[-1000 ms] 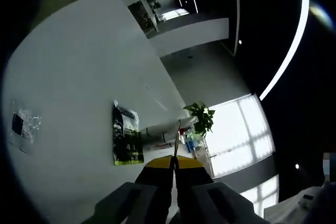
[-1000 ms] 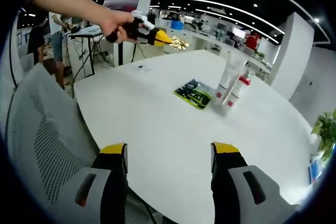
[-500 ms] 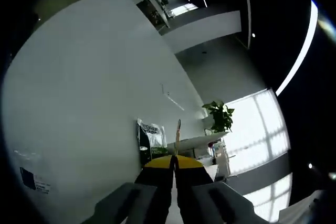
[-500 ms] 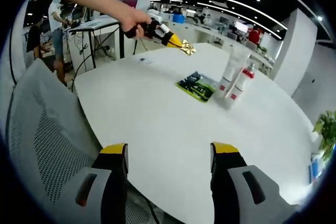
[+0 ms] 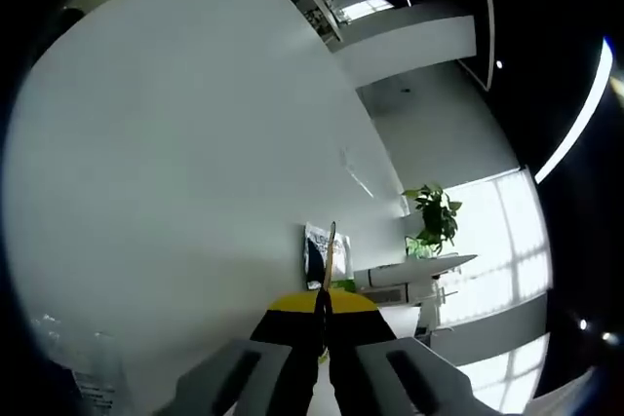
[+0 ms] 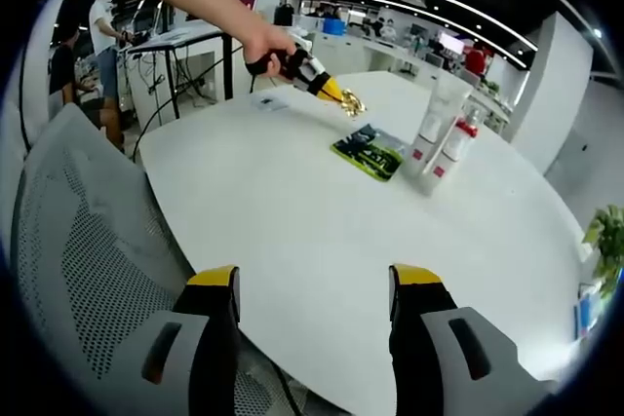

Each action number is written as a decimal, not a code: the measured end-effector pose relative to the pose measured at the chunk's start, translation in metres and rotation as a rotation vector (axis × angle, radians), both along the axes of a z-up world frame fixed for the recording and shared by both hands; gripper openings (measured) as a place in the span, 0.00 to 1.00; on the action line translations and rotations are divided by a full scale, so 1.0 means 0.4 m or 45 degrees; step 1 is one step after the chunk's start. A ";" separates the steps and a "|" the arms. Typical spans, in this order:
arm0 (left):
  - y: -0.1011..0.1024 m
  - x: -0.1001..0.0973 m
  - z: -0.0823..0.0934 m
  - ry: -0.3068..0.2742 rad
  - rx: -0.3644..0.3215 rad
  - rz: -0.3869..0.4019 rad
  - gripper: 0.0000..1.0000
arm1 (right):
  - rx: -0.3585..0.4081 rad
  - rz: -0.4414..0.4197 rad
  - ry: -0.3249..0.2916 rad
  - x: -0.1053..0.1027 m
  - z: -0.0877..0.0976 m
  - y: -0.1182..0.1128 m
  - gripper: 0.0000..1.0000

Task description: Arrange the skincare products in the storage area until every visible bottle or jar stands upright without overlapping.

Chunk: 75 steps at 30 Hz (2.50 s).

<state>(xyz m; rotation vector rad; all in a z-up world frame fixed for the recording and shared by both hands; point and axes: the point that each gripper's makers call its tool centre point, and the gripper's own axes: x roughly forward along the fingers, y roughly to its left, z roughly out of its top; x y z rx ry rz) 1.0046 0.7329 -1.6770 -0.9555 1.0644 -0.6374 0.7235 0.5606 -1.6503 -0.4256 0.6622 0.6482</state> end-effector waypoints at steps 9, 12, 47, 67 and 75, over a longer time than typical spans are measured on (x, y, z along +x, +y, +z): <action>0.005 0.034 -0.056 0.059 0.076 0.019 0.01 | -0.006 -0.012 0.012 0.002 -0.005 -0.006 0.57; 0.002 0.036 -0.066 0.069 0.090 0.009 0.01 | -0.008 -0.008 0.015 0.002 -0.006 -0.004 0.57; 0.024 0.034 -0.077 -0.025 0.669 -0.286 0.28 | -0.026 0.014 0.003 0.000 -0.005 -0.002 0.55; 0.272 -0.055 -0.100 -0.144 1.095 -0.361 0.60 | -0.037 0.044 -0.023 -0.001 0.002 0.004 0.54; 0.355 -0.100 -0.115 -0.153 1.211 -0.266 0.66 | -0.043 0.050 -0.037 0.000 0.007 0.003 0.53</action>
